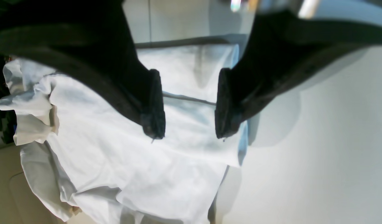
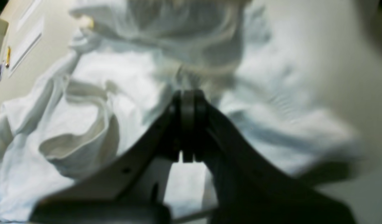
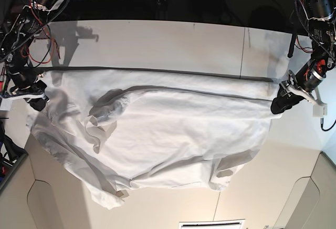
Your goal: Layout the t-shirt on the table in an organized manner, then fold the t-shirt properly
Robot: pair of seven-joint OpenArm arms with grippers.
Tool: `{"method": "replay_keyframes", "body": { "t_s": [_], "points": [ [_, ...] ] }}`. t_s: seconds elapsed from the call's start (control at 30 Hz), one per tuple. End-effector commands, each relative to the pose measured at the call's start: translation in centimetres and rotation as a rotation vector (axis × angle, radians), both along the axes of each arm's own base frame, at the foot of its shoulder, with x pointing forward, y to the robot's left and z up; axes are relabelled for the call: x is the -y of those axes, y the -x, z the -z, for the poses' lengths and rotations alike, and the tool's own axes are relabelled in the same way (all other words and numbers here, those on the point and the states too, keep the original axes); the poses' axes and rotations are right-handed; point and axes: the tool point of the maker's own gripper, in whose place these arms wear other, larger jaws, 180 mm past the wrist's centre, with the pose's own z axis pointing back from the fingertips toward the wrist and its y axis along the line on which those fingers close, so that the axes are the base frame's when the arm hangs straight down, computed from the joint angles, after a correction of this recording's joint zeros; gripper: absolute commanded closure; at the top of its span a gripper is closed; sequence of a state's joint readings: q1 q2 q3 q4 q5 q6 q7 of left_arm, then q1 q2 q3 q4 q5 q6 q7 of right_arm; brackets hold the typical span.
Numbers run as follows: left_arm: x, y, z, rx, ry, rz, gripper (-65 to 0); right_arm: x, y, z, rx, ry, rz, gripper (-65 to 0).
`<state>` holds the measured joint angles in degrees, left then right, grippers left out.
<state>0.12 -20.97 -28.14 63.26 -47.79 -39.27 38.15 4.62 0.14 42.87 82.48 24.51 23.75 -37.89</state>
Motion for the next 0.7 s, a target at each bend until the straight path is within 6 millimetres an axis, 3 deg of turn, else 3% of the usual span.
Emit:
{"method": "replay_keyframes", "body": {
  "t_s": [0.0,0.1,0.23,0.33,0.47,0.57,0.67],
  "points": [
    [-0.8,-0.9,-1.7,0.054,-0.011,-0.002,-30.0,0.0,-1.6,-1.5,0.067,0.011,-0.005,0.0],
    [-0.8,-0.9,-1.7,0.054,-0.011,-0.002,-30.0,-2.4,-3.4,-0.6,0.058,0.012,-0.069,0.0],
    [-0.7,-0.8,-1.5,0.045,-0.011,0.002,-30.0,-7.8,-6.2,0.6,0.021,-0.011,-0.201,0.0],
    [-0.7,-0.7,-1.5,0.043,-0.01,0.002,-30.0,-13.4,-8.1,0.6,0.02,-0.062,-0.306,0.0],
    [-0.7,-0.6,-1.3,0.04,-0.011,0.002,-30.0,-21.1,-9.0,-1.1,0.076,-0.096,-0.49,0.0],
    [-0.7,-0.4,-1.2,0.034,-0.013,0.003,-30.0,-23.9,-9.5,-2.3,0.1,-0.09,-0.56,0.0],
    [-0.7,-0.3,-1.1,0.032,-0.014,0.004,-30.0,-24.6,-9.9,-2.9,0.11,-0.064,-0.588,0.0]
  ]
}}
